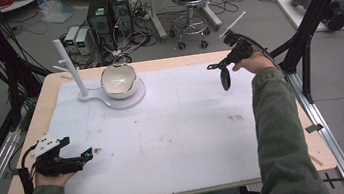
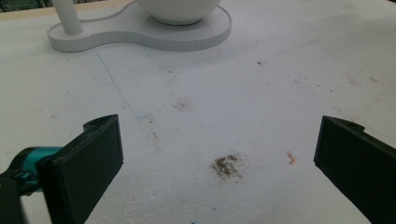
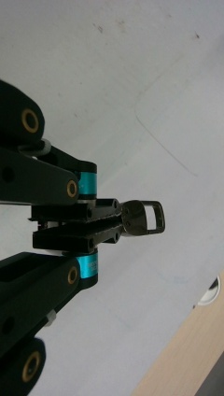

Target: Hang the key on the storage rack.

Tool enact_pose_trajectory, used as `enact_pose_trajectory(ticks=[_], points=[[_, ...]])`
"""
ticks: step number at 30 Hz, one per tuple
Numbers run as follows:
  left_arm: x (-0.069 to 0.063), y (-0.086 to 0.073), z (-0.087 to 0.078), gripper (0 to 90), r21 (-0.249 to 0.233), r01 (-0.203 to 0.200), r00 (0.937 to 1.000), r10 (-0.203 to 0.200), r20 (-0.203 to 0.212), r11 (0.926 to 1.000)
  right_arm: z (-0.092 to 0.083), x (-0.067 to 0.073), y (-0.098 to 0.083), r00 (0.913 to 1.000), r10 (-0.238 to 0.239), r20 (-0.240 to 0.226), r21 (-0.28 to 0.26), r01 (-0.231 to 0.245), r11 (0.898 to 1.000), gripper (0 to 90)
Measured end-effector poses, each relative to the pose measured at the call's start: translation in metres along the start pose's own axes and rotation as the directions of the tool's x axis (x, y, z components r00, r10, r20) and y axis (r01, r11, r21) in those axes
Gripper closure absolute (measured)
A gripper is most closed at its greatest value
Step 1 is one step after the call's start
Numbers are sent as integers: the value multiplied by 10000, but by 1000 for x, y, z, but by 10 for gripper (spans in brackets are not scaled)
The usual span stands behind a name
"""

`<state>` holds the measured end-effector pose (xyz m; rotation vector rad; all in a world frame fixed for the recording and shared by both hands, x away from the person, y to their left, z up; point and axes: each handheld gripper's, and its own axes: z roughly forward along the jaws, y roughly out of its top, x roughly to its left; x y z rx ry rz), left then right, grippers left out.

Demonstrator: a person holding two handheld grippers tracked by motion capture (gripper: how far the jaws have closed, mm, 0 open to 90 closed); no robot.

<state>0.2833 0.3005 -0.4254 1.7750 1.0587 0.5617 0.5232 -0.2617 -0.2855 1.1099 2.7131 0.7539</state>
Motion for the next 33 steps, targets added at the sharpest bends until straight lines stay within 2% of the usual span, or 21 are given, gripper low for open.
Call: enact_pose_trajectory(ticks=[5,8,14,15,16,20,22,23,25,28,30,33], points=[[0,0,-1,17,-98,26,10000,-26,12,9999,6,16,17,9982,-471,-373,-10,471,9989,867],[1,0,-1,18,-102,26,10000,-25,47,9999,10,24,28,9967,-706,-389,103,711,9974,863],[1,0,-2,18,-171,59,10000,-58,50,9998,20,45,50,9887,-1184,-921,126,1200,9927,862],[1,0,-2,18,-173,52,10000,-50,71,9998,22,48,54,9854,-1405,-956,73,1419,9899,863],[1,0,-2,17,-166,48,10000,-47,72,9999,23,52,58,9845,-1397,-1058,101,1415,9899,862],[1,0,-2,17,-179,50,10000,-49,79,9998,27,69,73,9732,-1863,-1347,83,1891,9819,862],[2,0,-2,18,-210,40,10000,-39,68,9998,29,79,83,9645,-2122,-1569,-96,2134,9769,862],[2,0,-2,18,-198,32,10000,-31,58,9998,29,79,83,9645,-2122,-1569,-96,2134,9769,862],[2,0,-2,17,-213,47,10000,-45,71,9998,30,87,92,9580,-2308,-1704,-49,2334,9724,862],[2,0,-2,17,-217,81,9999,-79,87,9997,30,93,96,9541,-2408,-1781,-16,2444,9697,862],[2,0,-2,17,-202,59,9999,-57,97,9998,31,99,102,9469,-2566,-1937,-138,2589,9658,862],[2,0,-2,17,-247,72,9999,-70,106,9997,32,103,105,9444,-2593,-2022,-199,2608,9652,862]])
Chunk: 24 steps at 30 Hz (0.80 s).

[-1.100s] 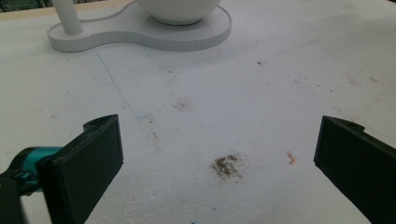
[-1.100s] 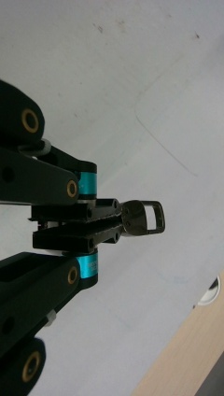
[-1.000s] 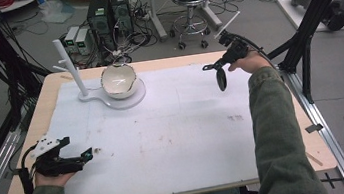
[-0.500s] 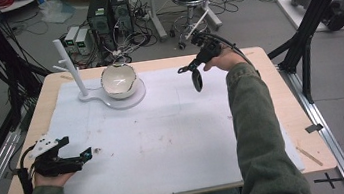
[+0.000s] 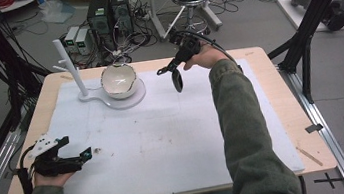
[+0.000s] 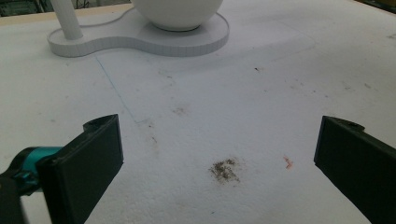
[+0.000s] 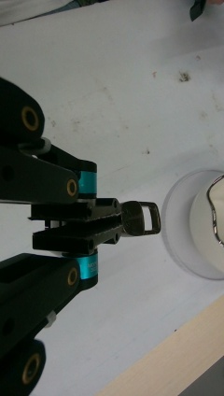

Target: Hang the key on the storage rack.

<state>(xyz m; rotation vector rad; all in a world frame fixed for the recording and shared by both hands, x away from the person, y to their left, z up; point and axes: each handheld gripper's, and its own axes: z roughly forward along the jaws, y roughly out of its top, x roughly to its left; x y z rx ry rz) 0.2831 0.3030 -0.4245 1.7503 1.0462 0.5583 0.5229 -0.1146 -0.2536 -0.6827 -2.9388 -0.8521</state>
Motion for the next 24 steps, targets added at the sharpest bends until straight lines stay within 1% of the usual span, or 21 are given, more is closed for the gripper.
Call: enact_pose_trajectory(ticks=[3,5,7,12,13,14,19,22,23,24], points=[[0,0,0,17,-29,34,10000,-34,5,10000,3,4,5,9999,42,-105,5,-42,10000,861],[0,0,0,17,-39,35,10000,-35,18,10000,10,8,12,9998,63,-198,89,-62,9999,860],[0,0,0,18,-53,26,10000,-26,34,10000,13,11,15,9997,57,-219,137,-54,9999,860],[0,0,0,18,-79,58,10000,-58,42,10000,27,26,38,9986,-295,-447,268,307,9992,860],[0,0,0,17,-79,50,10000,-50,67,10000,30,29,43,9977,-486,-467,238,497,9985,859],[0,0,0,17,-90,48,10000,-48,82,9999,33,33,49,9971,-563,-519,253,576,9980,860],[0,0,-1,17,-143,83,9999,-81,87,9999,49,49,74,9928,-816,-882,75,825,9966,859],[1,1,-1,17,-140,46,9999,-44,126,9999,61,58,87,9909,-941,-961,-84,937,9956,859],[1,1,0,17,-179,72,9999,-70,131,9998,65,61,91,9906,-914,-1022,-48,914,9958,859],[2,1,-1,17,-182,99,9999,-97,128,9998,69,63,95,9893,-1011,-1055,-65,1010,9949,859]])
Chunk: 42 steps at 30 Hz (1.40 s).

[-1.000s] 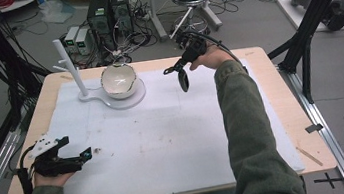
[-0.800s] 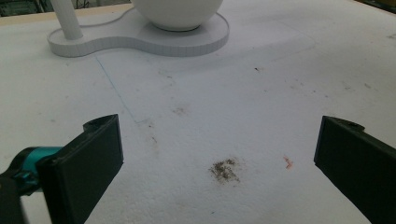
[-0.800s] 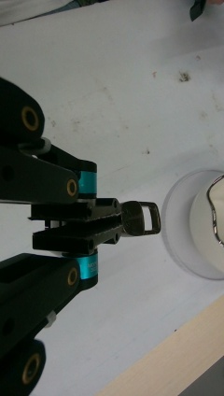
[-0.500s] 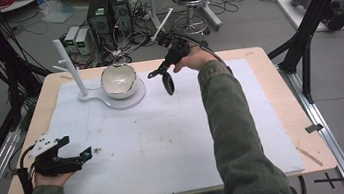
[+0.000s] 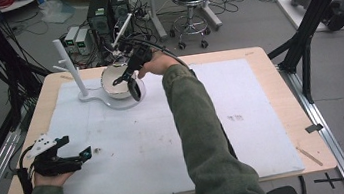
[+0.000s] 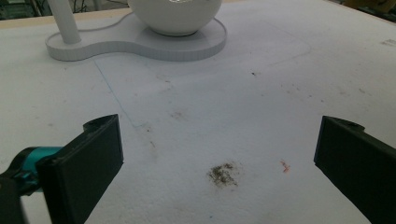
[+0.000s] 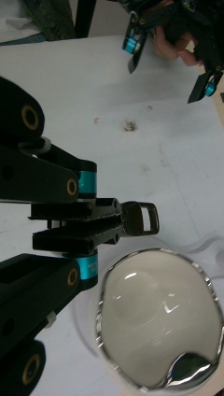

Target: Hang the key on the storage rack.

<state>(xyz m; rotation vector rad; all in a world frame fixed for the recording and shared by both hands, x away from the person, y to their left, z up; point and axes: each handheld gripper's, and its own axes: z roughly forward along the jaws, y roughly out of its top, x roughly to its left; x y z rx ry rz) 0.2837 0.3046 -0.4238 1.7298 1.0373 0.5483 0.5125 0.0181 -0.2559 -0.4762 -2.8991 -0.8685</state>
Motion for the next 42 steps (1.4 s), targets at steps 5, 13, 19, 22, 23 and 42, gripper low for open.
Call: enact_pose_trajectory(ticks=[5,13,19,22,23,42], points=[[1,0,0,17,-63,36,10000,-35,62,10000,16,7,17,9998,-154,84,-135,155,9998,859],[2,1,-1,17,-162,96,9999,-95,55,9998,31,14,36,9999,-128,73,-1193,136,9928,857],[2,1,-1,17,-221,166,9998,-164,88,9996,43,19,48,9988,-41,483,-1807,128,9834,856],[3,1,-2,18,-236,166,9998,-164,93,9996,49,22,54,9977,-189,644,-2013,316,9790,855],[3,1,-2,17,-242,179,9998,-177,104,9995,51,23,56,9976,-169,667,-2040,303,9785,855],[7,1,-2,17,-445,380,9992,-374,139,9983,61,24,83,9996,2,273,-2700,72,9628,857]])
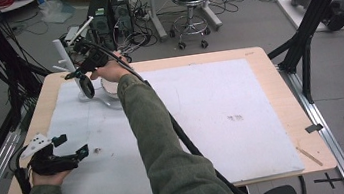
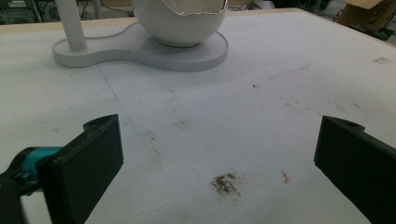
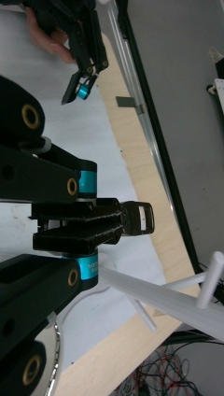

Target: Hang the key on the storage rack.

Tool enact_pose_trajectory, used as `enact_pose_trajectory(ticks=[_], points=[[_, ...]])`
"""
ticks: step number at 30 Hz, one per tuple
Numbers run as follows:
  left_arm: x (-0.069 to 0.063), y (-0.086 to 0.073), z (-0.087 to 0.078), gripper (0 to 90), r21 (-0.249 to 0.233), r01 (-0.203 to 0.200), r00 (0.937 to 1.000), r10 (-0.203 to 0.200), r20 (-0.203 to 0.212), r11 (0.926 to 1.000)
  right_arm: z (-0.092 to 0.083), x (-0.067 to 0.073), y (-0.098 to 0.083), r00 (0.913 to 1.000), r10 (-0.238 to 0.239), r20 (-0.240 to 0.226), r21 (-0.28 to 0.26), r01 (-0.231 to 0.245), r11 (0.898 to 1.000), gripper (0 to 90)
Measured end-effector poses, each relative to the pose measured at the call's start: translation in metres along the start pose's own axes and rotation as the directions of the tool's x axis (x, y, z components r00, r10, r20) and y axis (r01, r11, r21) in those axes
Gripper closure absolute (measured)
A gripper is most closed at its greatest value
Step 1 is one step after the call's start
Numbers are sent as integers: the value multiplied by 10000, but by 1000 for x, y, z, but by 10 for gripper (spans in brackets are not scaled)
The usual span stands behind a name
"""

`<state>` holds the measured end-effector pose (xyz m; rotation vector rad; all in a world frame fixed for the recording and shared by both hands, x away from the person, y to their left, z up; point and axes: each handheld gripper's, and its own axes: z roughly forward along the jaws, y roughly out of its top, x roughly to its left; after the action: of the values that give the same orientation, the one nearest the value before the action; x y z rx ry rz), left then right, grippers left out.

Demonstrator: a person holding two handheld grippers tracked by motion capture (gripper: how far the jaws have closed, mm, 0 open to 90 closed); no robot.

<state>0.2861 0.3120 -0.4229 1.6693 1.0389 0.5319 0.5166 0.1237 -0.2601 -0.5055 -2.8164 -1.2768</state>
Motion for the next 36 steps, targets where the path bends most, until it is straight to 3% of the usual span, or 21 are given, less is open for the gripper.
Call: enact_pose_trajectory(ticks=[11,24,28,31,36], points=[[2,0,1,17,-113,98,10000,-98,-8,9999,-2,3,20,9992,-264,287,-421,276,9987,860],[3,1,3,18,-144,120,9999,-120,31,9998,-4,-1,28,9987,-118,487,-1183,175,9928,861],[3,1,3,17,-148,114,9999,-113,37,9998,-6,-3,28,9976,-9,687,-1237,95,9923,861],[3,1,3,17,-160,100,9999,-99,42,9998,-5,-4,27,9962,-78,864,-985,163,9950,860],[3,1,3,17,-180,118,9999,-117,61,9998,-1,-5,26,9967,-119,805,-910,192,9957,860]])
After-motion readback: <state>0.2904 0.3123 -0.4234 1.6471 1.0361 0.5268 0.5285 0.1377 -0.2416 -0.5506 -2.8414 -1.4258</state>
